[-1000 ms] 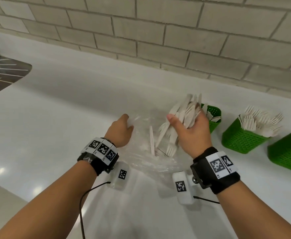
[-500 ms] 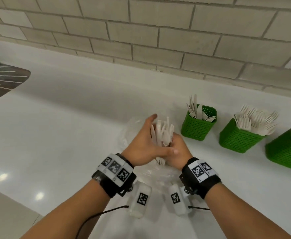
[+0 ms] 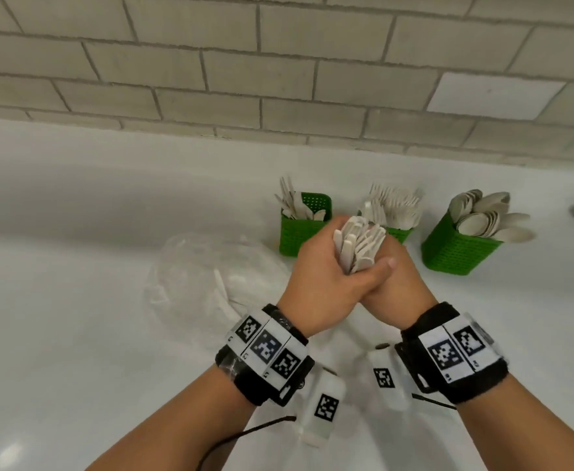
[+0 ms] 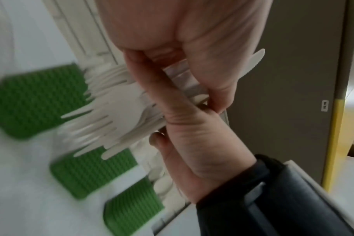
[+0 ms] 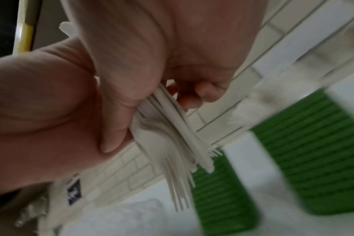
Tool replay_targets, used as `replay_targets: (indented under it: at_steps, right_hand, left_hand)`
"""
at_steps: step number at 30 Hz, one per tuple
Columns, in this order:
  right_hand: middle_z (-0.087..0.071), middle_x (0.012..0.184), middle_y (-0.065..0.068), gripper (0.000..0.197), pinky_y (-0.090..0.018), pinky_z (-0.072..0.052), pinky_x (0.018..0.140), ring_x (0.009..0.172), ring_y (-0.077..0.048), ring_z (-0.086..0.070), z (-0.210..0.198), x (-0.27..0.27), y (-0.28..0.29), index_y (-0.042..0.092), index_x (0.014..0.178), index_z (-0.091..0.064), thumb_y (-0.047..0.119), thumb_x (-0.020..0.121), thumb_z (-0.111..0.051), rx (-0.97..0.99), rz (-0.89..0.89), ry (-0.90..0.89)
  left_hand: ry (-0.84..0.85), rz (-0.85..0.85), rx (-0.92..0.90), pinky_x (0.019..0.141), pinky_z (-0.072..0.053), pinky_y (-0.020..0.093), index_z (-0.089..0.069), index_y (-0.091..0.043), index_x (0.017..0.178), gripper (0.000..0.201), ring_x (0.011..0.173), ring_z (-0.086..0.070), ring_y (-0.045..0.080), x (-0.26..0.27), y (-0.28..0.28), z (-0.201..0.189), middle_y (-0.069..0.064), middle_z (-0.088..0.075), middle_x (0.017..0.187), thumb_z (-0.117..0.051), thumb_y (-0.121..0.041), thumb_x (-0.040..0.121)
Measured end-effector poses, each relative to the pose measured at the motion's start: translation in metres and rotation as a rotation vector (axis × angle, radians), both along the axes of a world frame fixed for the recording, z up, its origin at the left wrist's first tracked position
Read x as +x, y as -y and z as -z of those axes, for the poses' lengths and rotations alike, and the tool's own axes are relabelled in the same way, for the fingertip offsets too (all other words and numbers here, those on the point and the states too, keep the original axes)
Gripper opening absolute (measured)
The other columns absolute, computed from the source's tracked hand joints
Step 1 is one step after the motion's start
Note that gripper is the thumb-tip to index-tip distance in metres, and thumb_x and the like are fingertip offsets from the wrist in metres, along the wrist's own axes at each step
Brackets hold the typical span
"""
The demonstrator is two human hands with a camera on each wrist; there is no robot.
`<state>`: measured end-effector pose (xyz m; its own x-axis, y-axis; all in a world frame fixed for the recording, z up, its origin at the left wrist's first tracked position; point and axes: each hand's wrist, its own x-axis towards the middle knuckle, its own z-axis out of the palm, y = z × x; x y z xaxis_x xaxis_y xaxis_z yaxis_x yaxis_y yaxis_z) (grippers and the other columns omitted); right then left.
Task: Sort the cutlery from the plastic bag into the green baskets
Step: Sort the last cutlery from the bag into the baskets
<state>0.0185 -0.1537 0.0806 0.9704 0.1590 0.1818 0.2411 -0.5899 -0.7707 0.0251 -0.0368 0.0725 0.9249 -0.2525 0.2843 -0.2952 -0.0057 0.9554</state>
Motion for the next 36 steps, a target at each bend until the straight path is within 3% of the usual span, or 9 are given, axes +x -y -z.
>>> replay_targets:
  at_steps: [2, 6, 10, 14, 19, 21, 24, 28, 36]
  right_hand:
    - [-0.068, 0.095, -0.008, 0.023, -0.043, -0.055, 0.078, 0.09, -0.028, -0.066, 0.012, -0.007, 0.022, 0.028, 0.103, -0.058, 0.032, 0.081, -0.057, -0.117, 0.052, -0.013]
    - [-0.064, 0.112, -0.015, 0.034, -0.036, -0.048, 0.092, 0.108, -0.032, -0.061, 0.055, -0.016, 0.055, 0.008, 0.115, -0.063, 0.007, 0.082, -0.069, -0.192, 0.135, -0.275]
    - [-0.07, 0.096, -0.002, 0.038, -0.032, -0.054, 0.077, 0.086, -0.01, -0.067, 0.079, -0.028, 0.082, 0.013, 0.111, -0.064, 0.011, 0.074, -0.075, -0.07, 0.052, -0.383]
    - [-0.061, 0.064, 0.003, 0.026, -0.017, -0.043, 0.052, 0.049, 0.0, -0.054, 0.077, -0.038, 0.095, 0.016, 0.098, -0.061, 0.022, 0.08, -0.078, -0.005, 0.057, -0.376]
    - [-0.056, 0.066, 0.005, 0.024, -0.013, -0.04, 0.059, 0.053, 0.002, -0.05, 0.066, -0.041, 0.105, 0.006, 0.076, -0.068, 0.027, 0.079, -0.079, 0.195, 0.047, -0.321]
    - [-0.062, 0.074, 0.005, 0.023, -0.013, -0.042, 0.067, 0.063, 0.003, -0.057, 0.059, -0.04, 0.105, 0.009, 0.075, -0.07, 0.031, 0.083, -0.073, 0.247, 0.112, -0.243]
    - [-0.064, 0.076, -0.013, 0.028, -0.032, -0.048, 0.07, 0.068, -0.023, -0.058, 0.045, -0.033, 0.104, 0.009, 0.079, -0.065, 0.036, 0.087, -0.068, 0.375, 0.246, -0.116]
    - [-0.058, 0.072, -0.009, 0.013, -0.013, -0.045, 0.055, 0.056, -0.004, -0.056, 0.021, -0.017, 0.107, 0.009, 0.096, -0.071, 0.02, 0.088, -0.07, 0.393, 0.157, -0.158]
    - [-0.062, 0.075, -0.008, 0.024, -0.026, -0.044, 0.04, 0.052, -0.018, -0.062, 0.013, 0.0, 0.121, 0.008, 0.079, -0.056, 0.002, 0.098, -0.042, 0.75, 0.342, -0.179]
  left_hand:
    - [-0.104, 0.09, -0.014, 0.087, -0.056, 0.036, -0.062, -0.008, 0.114, 0.048, 0.097, -0.067, 0.017, -0.004, 0.028, 0.021, 0.004, -0.07, 0.105, -0.08, -0.028, 0.074]
    - [-0.246, 0.17, 0.063, 0.096, -0.051, 0.033, -0.059, -0.012, 0.119, 0.06, 0.106, -0.065, 0.013, -0.003, 0.059, 0.069, 0.001, -0.069, 0.112, -0.081, -0.038, 0.07]
    - [-0.277, 0.147, 0.09, 0.088, -0.047, 0.014, -0.062, -0.009, 0.123, 0.039, 0.103, -0.063, -0.005, 0.0, 0.069, 0.09, -0.007, -0.068, 0.113, -0.073, -0.016, 0.087]
    - [-0.346, 0.05, 0.067, 0.083, -0.056, 0.028, -0.07, -0.002, 0.109, 0.024, 0.095, -0.071, 0.016, 0.002, 0.074, 0.087, 0.009, -0.074, 0.103, -0.072, -0.013, 0.088]
    - [-0.592, 0.118, -0.244, 0.077, -0.06, 0.041, -0.064, 0.011, 0.097, 0.015, 0.083, -0.067, 0.034, 0.002, 0.069, 0.064, 0.023, -0.069, 0.092, -0.062, -0.002, 0.091]
    - [-0.623, 0.17, -0.302, 0.076, -0.059, 0.042, -0.063, 0.011, 0.096, 0.014, 0.079, -0.067, 0.032, 0.003, 0.065, 0.057, 0.021, -0.068, 0.088, -0.06, -0.002, 0.092]
    - [-0.649, 0.25, -0.351, 0.065, -0.057, 0.035, -0.064, 0.004, 0.097, 0.011, 0.068, -0.067, 0.025, 0.003, 0.061, 0.051, 0.015, -0.068, 0.079, -0.064, -0.001, 0.087]
    - [-0.661, 0.356, -0.312, 0.069, -0.059, 0.034, -0.067, -0.002, 0.098, 0.017, 0.07, -0.069, 0.025, -0.003, 0.063, 0.049, 0.017, -0.07, 0.082, -0.065, -0.002, 0.082]
    - [-0.694, 0.27, -0.296, 0.06, -0.057, 0.029, -0.066, -0.004, 0.09, 0.015, 0.06, -0.067, 0.02, -0.003, 0.054, 0.051, 0.011, -0.071, 0.078, -0.067, -0.006, 0.076]
